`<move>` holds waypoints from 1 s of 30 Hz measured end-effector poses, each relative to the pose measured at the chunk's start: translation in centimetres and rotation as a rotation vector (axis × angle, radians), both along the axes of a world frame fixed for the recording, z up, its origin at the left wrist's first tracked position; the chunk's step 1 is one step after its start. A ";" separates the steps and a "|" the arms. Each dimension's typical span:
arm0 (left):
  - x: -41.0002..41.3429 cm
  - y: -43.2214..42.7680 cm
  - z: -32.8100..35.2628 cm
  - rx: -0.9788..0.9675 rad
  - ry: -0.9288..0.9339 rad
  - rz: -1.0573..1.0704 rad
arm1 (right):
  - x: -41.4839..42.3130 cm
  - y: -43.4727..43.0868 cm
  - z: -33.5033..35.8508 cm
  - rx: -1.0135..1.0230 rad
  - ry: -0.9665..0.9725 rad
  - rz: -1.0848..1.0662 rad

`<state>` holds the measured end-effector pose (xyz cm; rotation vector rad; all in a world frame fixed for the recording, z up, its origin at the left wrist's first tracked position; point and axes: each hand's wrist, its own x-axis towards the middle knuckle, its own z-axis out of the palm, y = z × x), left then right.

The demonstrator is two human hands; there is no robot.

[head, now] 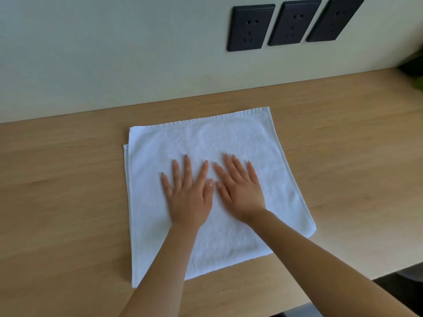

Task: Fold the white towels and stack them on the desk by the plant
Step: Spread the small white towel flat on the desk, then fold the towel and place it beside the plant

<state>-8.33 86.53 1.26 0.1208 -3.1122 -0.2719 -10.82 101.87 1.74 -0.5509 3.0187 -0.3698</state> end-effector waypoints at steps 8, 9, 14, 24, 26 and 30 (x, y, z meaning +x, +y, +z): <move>0.4 -1.1 -0.2 -0.022 0.008 0.067 | -1.1 5.6 0.2 0.036 -0.041 -0.171; 0.4 -1.1 -0.2 -0.029 -0.006 0.076 | -1.2 6.3 0.2 0.032 -0.052 -0.182; 3.1 0.4 1.4 0.088 -0.085 -0.033 | -0.1 8.6 0.8 -0.096 -0.079 -0.045; 9.0 4.5 1.4 0.062 -0.215 -0.340 | 5.0 10.9 1.4 -0.019 -0.159 0.680; 9.2 4.0 1.7 -0.002 -0.273 -0.382 | 4.6 11.4 1.2 0.104 -0.128 0.735; 9.1 3.9 2.7 -0.030 -0.358 -0.410 | 4.2 11.4 0.9 0.089 -0.108 0.732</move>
